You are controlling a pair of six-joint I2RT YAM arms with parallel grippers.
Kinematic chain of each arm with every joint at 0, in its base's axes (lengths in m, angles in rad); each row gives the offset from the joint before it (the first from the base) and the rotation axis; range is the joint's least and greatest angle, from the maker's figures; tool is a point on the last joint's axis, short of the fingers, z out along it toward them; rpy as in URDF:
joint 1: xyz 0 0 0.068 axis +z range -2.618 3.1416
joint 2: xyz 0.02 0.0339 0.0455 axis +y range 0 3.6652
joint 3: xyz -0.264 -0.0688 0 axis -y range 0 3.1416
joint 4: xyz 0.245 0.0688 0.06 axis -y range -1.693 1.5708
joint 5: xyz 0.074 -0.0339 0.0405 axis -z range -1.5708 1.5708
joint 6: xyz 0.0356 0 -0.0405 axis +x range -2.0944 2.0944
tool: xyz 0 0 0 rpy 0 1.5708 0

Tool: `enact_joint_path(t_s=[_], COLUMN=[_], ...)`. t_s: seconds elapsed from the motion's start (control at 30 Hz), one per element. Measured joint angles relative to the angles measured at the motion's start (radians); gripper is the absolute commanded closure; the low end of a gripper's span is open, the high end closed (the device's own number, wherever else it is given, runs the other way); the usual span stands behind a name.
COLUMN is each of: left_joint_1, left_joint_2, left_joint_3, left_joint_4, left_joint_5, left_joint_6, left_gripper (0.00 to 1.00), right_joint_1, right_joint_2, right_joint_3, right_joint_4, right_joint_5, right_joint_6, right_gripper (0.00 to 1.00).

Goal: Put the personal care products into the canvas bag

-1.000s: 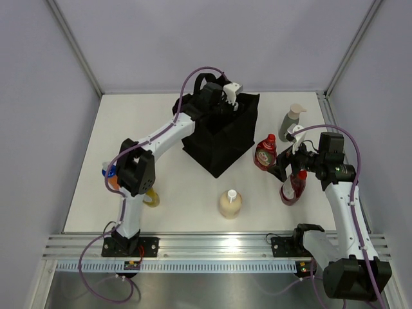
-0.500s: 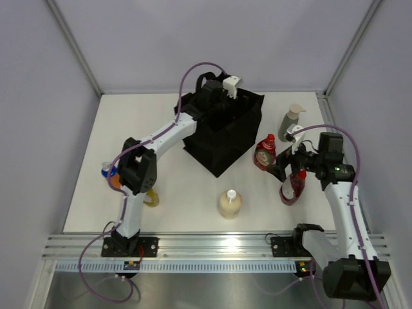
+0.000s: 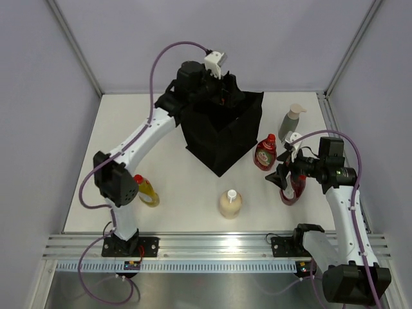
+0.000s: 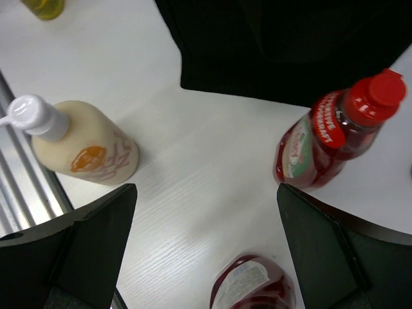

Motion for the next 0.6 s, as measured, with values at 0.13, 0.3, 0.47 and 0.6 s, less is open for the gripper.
enact_joint_path(t_s=[0.13,0.3,0.47,0.6], left_joint_1=[0.005,0.003,0.003,0.003], left_joint_2=[-0.231,-0.658,-1.061,-1.279], left_joint_3=[-0.046,-0.287,-0.626,-0.911], left_joint_4=[-0.029,-0.044,-0.053,-0.111], left_joint_5=[-0.027,-0.108,-0.225,-0.329], left_joint_6=[0.019,0.064,0.102,0.114], left_gripper=[0.01,0.01,0.01,0.01], right_joint_1=[0.001,0.059,0.294,0.449], right_joint_2=[-0.023,0.022,0.038,0.008], right_joint_3=[0.021,0.089,0.055,-0.012], right_joint_4=[-0.156,-0.386,-0.353,-0.182], right_joint_5=[-0.102,-0.183,-0.130,-0.008], right_joint_6=[-0.202,-0.521,-0.517,-0.335], right_gripper=[0.00,0.01,0.00,0.01])
